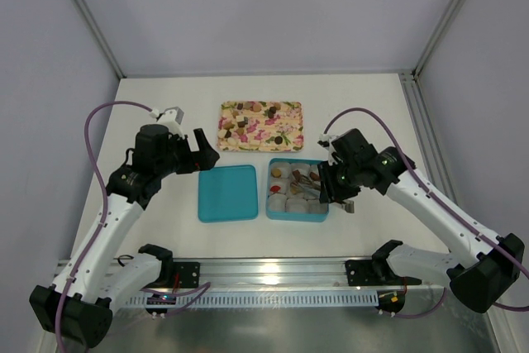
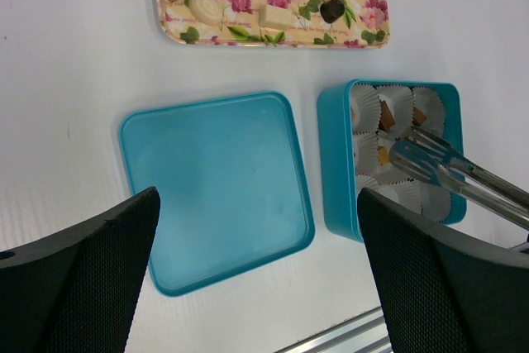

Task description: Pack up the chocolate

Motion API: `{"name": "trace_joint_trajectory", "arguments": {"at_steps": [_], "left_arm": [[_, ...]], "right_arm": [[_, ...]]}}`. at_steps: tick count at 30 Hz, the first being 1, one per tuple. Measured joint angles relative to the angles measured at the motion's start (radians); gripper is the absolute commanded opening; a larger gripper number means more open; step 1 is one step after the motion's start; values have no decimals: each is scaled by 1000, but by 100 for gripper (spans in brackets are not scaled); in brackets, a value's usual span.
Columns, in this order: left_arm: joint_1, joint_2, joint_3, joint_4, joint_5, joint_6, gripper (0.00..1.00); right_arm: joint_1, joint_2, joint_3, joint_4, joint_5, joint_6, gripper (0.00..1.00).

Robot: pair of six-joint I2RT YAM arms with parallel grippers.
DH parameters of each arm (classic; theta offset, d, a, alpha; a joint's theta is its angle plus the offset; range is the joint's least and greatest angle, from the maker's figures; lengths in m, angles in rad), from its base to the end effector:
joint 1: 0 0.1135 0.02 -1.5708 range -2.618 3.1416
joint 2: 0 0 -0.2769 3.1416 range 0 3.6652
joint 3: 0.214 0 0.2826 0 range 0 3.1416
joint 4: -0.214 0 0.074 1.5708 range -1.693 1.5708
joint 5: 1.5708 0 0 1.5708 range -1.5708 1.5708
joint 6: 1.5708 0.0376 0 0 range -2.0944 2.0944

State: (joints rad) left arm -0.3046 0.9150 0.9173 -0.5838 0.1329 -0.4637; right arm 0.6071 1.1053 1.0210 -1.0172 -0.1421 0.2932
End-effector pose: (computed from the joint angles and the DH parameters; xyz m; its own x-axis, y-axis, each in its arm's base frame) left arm 0.2085 -0.0708 0.3325 -0.6489 -0.2607 -0.7148 0.1260 0.8897 -0.4388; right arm 0.1828 0.1334 0.2983 -0.8797 -0.2627 -0.3965 -0.3793 0.8904 0.2516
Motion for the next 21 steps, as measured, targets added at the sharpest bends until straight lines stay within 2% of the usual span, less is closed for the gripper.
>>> {"name": "trace_joint_trajectory", "arguments": {"at_steps": [10,21], "left_arm": [[0,0,0,0,0,0,100],[0,0,0,0,0,0,100]], "right_arm": [[0,98,241,-30,6,-39,41],[-17,496,587,29,29,-120,42]]}}
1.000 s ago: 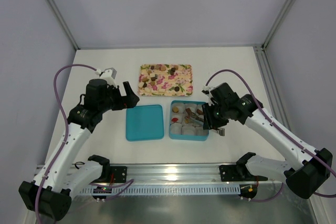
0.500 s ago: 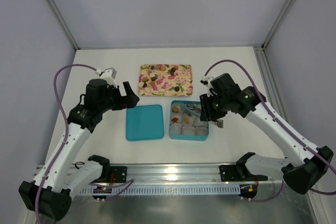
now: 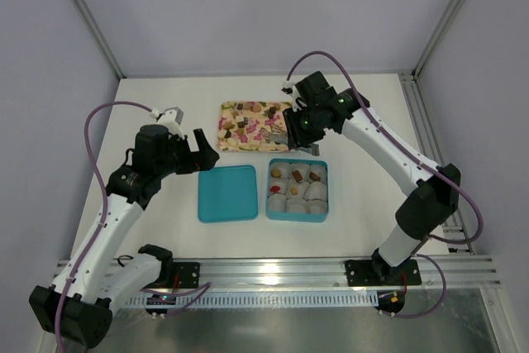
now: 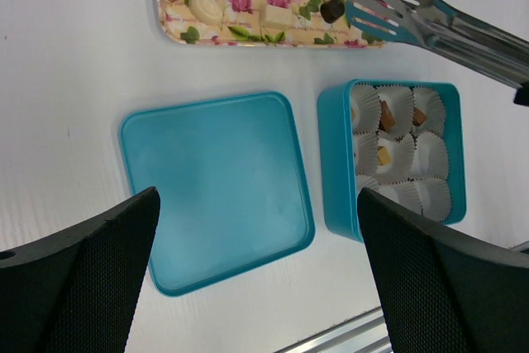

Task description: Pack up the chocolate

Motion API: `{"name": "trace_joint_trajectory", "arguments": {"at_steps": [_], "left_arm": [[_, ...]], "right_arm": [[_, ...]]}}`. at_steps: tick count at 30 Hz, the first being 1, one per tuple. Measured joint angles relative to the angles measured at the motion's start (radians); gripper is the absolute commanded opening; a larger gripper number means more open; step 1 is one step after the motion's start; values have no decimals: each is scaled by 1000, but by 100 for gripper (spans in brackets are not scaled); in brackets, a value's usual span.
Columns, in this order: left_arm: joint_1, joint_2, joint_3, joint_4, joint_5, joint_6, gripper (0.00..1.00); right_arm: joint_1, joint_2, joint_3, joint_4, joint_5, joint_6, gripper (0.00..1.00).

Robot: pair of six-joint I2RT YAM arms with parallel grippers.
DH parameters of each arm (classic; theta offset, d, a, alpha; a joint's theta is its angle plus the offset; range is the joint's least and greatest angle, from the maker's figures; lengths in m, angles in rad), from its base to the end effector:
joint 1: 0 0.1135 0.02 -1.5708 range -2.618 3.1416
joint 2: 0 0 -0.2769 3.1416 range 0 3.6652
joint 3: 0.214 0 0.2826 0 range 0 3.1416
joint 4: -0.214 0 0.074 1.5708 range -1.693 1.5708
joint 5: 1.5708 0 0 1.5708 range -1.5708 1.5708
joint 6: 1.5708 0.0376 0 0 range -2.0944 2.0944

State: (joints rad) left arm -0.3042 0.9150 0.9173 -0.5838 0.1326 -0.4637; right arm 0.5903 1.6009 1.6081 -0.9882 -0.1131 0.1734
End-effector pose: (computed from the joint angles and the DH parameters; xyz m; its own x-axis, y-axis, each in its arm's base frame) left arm 0.2085 -0.0707 0.3325 -0.6487 -0.2610 -0.7149 0.1254 0.8898 -0.4387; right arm 0.3017 0.2072 0.3597 -0.7845 -0.3192 -0.5317 -0.4770 0.8585 0.1883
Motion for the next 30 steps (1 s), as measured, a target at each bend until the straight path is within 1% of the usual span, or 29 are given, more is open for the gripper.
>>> {"name": "trace_joint_trajectory", "arguments": {"at_steps": [4,7,11,18,30], "left_arm": [[0,0,0,0,0,0,100],[0,2,0,0,0,0,100],[0,10,0,0,0,0,100],[0,20,0,0,0,0,100],[0,23,0,0,0,0,100]], "right_arm": [[-27,126,73,4,32,-22,42],[-41,175,96,3,56,-32,42],[-48,201,111,0,75,-41,43],[-42,207,127,2,53,-45,46],[28,331,203,6,21,-71,49]]}}
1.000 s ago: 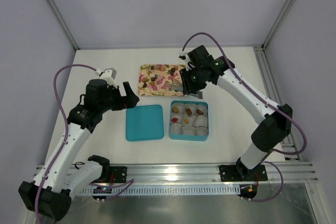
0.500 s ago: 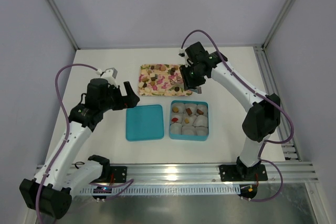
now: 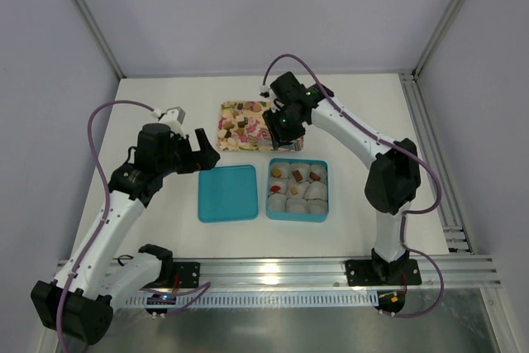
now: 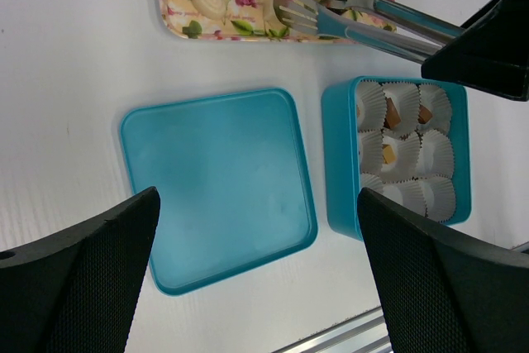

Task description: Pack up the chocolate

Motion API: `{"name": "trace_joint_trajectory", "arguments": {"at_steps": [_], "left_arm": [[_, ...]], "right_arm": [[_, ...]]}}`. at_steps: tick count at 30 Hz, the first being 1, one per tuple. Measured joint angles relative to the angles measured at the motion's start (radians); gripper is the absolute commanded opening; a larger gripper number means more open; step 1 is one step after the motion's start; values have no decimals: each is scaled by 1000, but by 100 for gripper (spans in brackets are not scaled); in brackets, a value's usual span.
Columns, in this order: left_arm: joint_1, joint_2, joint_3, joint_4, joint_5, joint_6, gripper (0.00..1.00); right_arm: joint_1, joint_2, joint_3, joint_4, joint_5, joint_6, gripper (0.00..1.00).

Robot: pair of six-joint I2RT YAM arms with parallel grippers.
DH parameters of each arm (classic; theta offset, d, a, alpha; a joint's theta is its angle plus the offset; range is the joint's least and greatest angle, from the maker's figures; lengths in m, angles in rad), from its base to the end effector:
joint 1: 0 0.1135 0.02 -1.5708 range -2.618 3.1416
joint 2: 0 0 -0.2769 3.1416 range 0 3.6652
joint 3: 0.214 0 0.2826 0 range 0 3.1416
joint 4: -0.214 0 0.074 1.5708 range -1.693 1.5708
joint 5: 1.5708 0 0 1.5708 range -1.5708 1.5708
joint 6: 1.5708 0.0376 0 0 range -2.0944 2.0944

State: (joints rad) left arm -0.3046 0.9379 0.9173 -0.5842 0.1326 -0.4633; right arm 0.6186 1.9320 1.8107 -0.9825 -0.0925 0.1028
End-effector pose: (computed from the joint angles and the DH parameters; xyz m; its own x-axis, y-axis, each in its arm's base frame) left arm 0.2132 -0.0722 0.3278 -0.6645 -0.2554 -0.7023 0.1164 0.8929 -0.4349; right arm 0.3641 0.2634 0.2992 -0.7864 -0.4343 -0.4394 -0.5334 0.8361 0.1282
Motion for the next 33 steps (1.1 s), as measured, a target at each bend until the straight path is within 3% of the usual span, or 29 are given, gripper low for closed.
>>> {"name": "trace_joint_trajectory", "arguments": {"at_steps": [22,33], "left_arm": [[0,0,0,0,0,0,100],[0,0,0,0,0,0,100]], "right_arm": [[14,63,61,-33,4,-27,49],[14,98,65,-43,18,-29,43]]}}
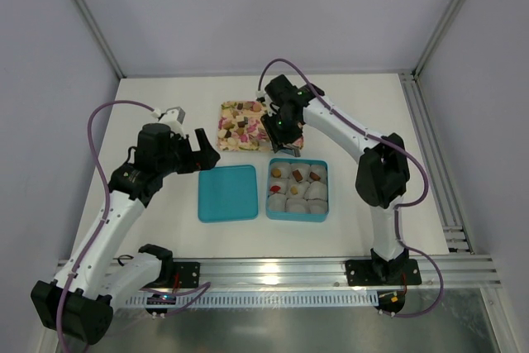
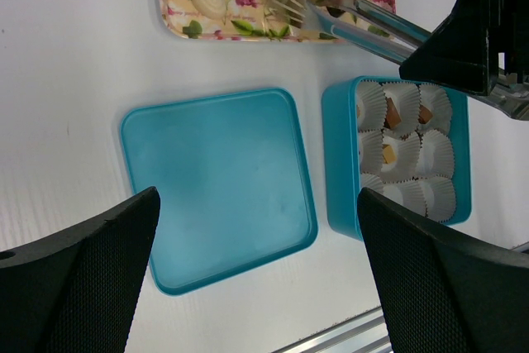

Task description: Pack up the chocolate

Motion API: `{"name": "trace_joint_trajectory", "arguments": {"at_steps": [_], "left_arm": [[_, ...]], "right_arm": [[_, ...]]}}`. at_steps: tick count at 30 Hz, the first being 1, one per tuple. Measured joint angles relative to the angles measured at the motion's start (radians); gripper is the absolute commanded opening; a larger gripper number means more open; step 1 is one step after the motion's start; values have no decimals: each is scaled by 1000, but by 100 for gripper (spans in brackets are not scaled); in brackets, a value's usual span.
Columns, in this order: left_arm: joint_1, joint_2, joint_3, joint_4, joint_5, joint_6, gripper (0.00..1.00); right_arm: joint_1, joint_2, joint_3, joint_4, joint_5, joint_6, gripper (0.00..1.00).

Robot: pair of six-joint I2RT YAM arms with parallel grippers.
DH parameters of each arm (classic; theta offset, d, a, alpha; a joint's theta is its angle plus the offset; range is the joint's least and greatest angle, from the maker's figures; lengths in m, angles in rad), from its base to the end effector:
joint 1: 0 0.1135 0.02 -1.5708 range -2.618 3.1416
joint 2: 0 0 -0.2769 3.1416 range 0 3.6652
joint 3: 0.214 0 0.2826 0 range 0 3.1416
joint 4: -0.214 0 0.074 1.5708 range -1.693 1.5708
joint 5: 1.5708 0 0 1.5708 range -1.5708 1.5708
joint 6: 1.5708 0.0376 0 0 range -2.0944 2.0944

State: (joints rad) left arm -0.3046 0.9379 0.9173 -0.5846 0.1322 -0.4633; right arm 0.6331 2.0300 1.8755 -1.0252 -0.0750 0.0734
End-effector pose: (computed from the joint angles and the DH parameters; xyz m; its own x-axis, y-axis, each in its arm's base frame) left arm 0.2132 -0.0722 0.3278 -0.6646 -0.2554 -0.7022 0.1159 0.8931 -0.4346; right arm 0.3751 0.2788 0.2754 -0.7883 -0.4878 -0.3751 -0.5567 0.8250 0.0970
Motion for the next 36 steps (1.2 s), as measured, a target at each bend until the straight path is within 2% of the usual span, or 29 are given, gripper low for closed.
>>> {"name": "trace_joint_trajectory", "arguments": {"at_steps": [13,21,36], "left_arm": [[0,0,0,0,0,0,100],[0,0,0,0,0,0,100],[0,0,0,0,0,0,100]], "right_arm": [[0,3,2,-9,17,-1,40],[-9,3,24,-9,12,4,34],[-61,3,45,1,-26,31,33]]}}
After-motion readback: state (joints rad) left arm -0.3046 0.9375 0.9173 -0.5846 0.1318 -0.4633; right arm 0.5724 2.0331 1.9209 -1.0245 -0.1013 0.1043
